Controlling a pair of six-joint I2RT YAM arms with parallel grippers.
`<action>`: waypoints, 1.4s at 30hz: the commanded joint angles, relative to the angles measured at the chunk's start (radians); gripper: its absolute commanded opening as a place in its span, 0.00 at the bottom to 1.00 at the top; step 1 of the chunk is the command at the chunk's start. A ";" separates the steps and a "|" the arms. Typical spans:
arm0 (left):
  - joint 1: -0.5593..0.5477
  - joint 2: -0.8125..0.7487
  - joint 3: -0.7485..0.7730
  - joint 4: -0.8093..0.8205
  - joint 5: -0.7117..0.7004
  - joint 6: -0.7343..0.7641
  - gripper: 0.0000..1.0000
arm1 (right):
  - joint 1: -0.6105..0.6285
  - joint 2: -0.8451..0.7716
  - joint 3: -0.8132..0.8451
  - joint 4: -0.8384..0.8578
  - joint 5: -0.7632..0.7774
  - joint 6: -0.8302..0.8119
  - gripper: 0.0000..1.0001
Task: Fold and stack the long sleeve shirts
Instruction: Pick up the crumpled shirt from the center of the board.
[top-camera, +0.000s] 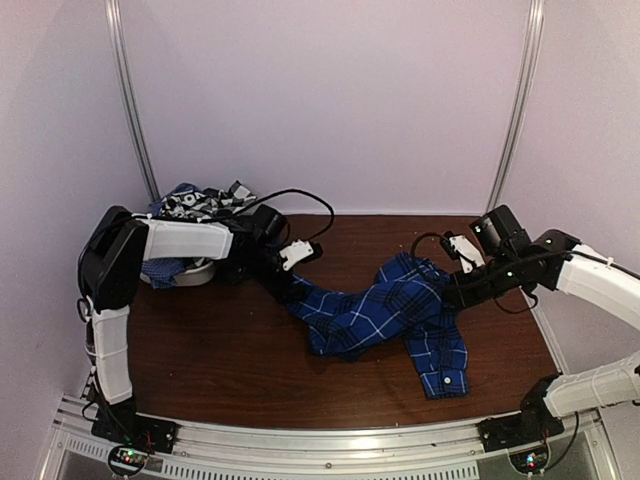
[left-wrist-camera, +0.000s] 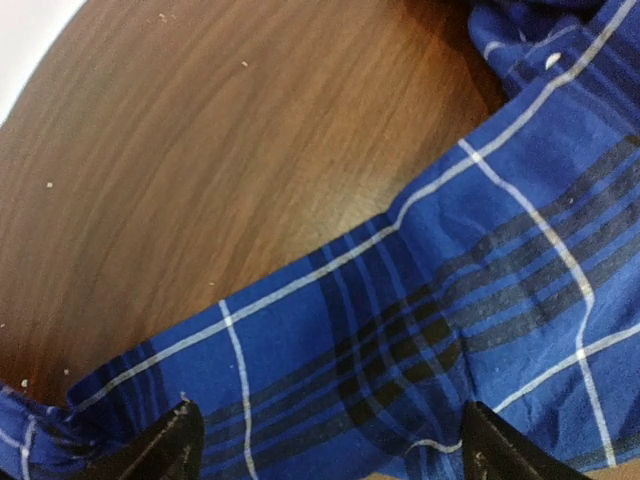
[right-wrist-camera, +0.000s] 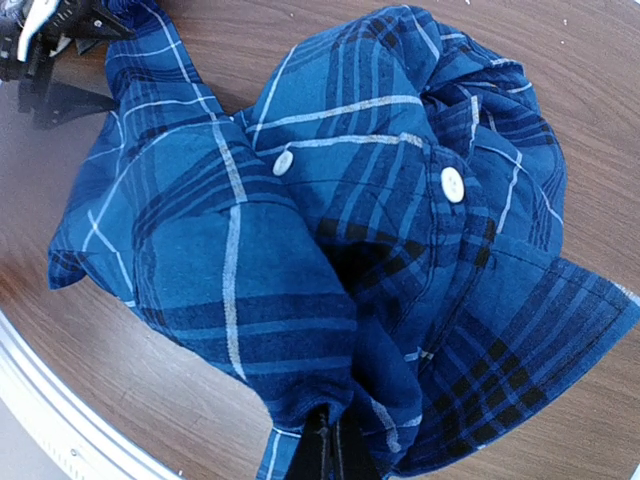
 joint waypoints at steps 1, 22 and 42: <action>-0.001 0.059 0.074 -0.082 0.065 0.069 0.86 | -0.003 -0.060 -0.046 0.043 -0.044 0.079 0.00; 0.100 -0.154 0.152 -0.074 0.032 -0.163 0.00 | -0.003 -0.052 0.151 -0.026 0.147 0.088 0.00; 0.106 -0.466 0.607 -0.073 -0.097 -0.474 0.00 | -0.005 0.251 0.999 -0.144 0.153 -0.160 0.00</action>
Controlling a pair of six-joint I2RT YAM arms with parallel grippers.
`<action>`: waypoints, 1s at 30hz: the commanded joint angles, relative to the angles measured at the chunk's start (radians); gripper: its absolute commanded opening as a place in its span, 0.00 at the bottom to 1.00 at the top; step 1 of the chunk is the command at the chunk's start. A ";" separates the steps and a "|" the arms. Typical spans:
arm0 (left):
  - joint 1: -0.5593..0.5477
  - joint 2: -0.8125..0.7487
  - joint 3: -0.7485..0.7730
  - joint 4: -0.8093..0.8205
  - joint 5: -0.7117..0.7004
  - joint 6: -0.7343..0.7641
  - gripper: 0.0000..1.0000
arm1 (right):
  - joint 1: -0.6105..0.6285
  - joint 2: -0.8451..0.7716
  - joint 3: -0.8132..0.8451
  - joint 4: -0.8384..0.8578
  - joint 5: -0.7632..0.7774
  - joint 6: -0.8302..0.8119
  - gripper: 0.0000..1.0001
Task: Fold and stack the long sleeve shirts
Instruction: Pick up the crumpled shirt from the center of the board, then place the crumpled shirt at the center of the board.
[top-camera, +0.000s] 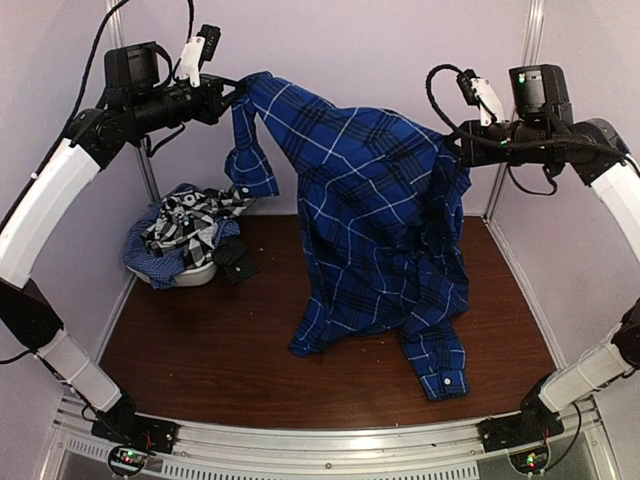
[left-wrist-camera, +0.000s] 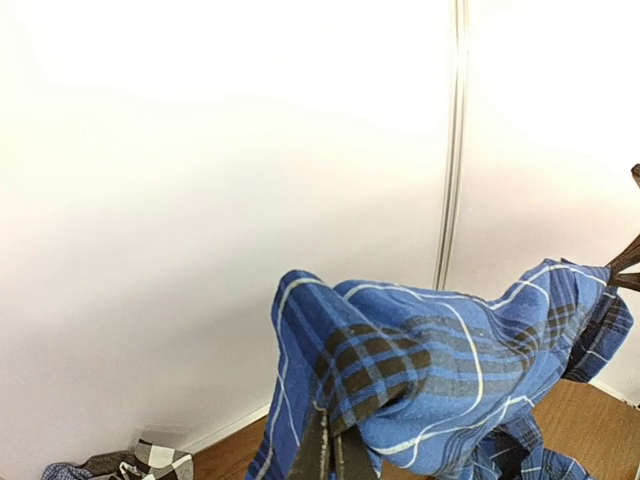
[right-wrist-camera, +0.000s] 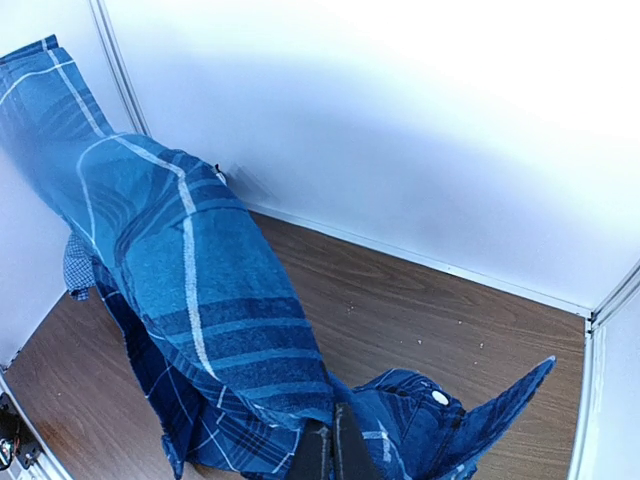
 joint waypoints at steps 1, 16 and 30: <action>0.002 0.000 0.080 0.000 -0.079 -0.051 0.00 | -0.004 0.018 0.108 -0.051 0.018 -0.049 0.00; 0.003 0.034 0.332 -0.052 -0.221 0.010 0.00 | -0.005 0.044 0.191 -0.041 -0.051 -0.075 0.00; -0.075 0.127 0.257 -0.050 0.103 -0.023 0.00 | -0.032 -0.050 -0.082 0.008 0.041 -0.017 0.00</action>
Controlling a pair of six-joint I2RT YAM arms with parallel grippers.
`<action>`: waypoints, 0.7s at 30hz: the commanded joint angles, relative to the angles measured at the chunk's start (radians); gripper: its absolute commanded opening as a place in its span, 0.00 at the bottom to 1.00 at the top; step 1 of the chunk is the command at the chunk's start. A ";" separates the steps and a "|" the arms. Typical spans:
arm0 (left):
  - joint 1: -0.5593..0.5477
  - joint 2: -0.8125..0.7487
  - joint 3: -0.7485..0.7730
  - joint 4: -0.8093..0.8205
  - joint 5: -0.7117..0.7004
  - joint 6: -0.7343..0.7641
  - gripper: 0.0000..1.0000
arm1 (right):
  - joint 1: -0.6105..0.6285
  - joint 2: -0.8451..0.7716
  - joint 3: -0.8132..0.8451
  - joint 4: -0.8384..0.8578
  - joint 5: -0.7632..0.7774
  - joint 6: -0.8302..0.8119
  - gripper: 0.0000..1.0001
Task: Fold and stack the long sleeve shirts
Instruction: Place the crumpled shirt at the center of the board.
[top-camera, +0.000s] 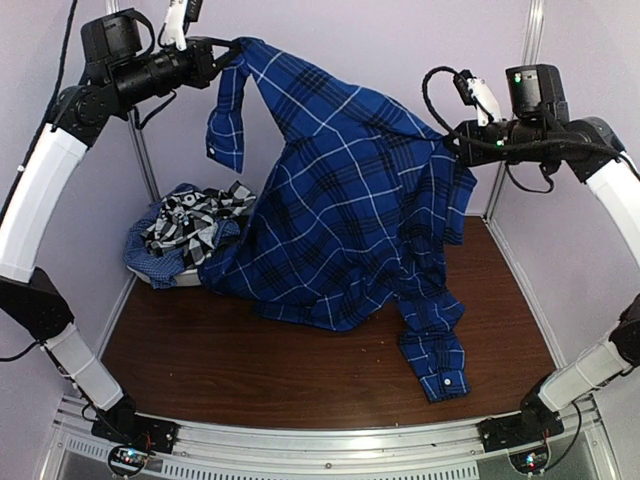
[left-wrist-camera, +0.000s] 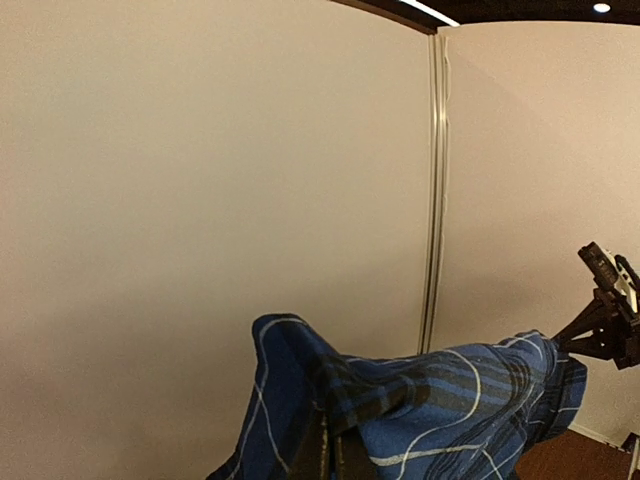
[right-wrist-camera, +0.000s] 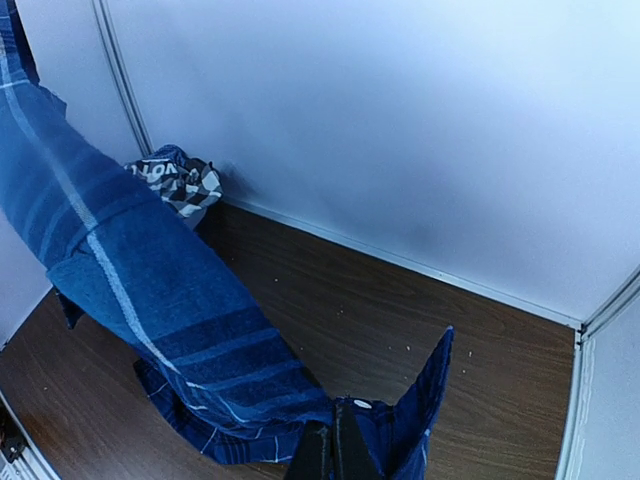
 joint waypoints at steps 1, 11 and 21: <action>-0.069 0.061 -0.076 0.036 0.101 0.008 0.00 | -0.020 -0.143 -0.240 0.044 0.041 0.056 0.00; -0.280 0.108 -0.186 -0.005 0.167 0.167 0.00 | -0.036 -0.342 -0.715 0.094 0.033 0.235 0.00; -0.511 0.109 -0.140 -0.265 -0.022 0.141 0.00 | -0.145 -0.308 -0.809 0.122 0.058 0.269 0.00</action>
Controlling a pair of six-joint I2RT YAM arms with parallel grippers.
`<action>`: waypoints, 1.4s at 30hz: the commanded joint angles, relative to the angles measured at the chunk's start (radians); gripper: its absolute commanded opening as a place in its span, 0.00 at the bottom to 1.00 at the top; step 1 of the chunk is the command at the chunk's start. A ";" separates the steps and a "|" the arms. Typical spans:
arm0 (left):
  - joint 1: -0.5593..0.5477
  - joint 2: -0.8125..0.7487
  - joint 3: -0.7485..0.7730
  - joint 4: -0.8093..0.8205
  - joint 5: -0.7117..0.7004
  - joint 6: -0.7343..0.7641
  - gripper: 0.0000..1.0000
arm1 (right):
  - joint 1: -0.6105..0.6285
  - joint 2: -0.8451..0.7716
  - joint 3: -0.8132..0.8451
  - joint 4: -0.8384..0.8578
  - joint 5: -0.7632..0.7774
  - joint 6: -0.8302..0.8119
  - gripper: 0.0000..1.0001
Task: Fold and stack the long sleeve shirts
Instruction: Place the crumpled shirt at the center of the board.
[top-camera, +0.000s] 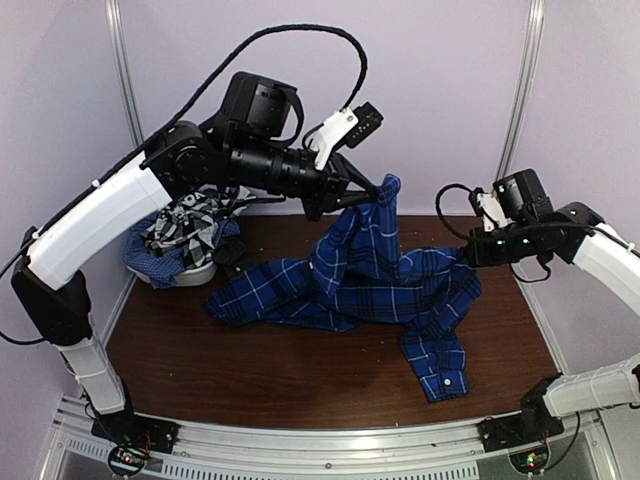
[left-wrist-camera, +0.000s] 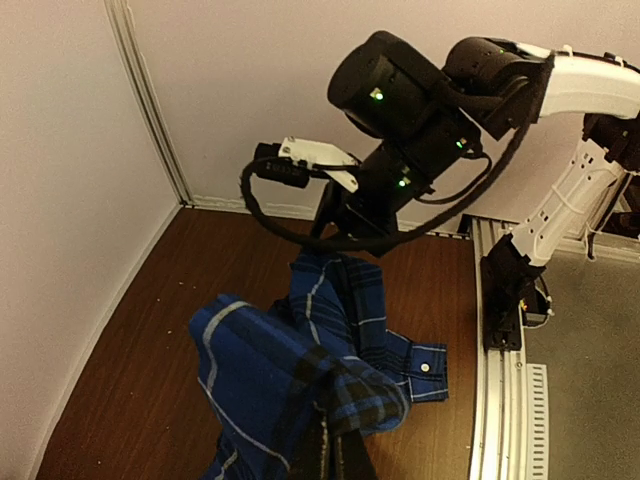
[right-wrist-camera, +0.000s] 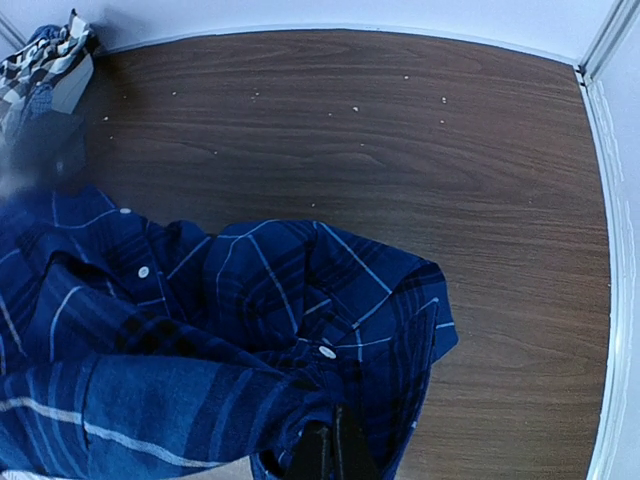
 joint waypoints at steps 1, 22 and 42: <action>-0.047 -0.026 0.062 -0.136 -0.131 -0.021 0.00 | -0.071 -0.006 -0.016 0.060 0.037 0.026 0.00; -0.304 0.135 -0.402 0.135 0.025 -0.195 0.00 | -0.261 0.049 -0.136 0.233 0.029 0.042 0.00; -0.241 0.052 -0.552 0.203 -0.097 -0.103 0.68 | -0.263 -0.165 -0.230 0.135 -0.126 0.061 0.61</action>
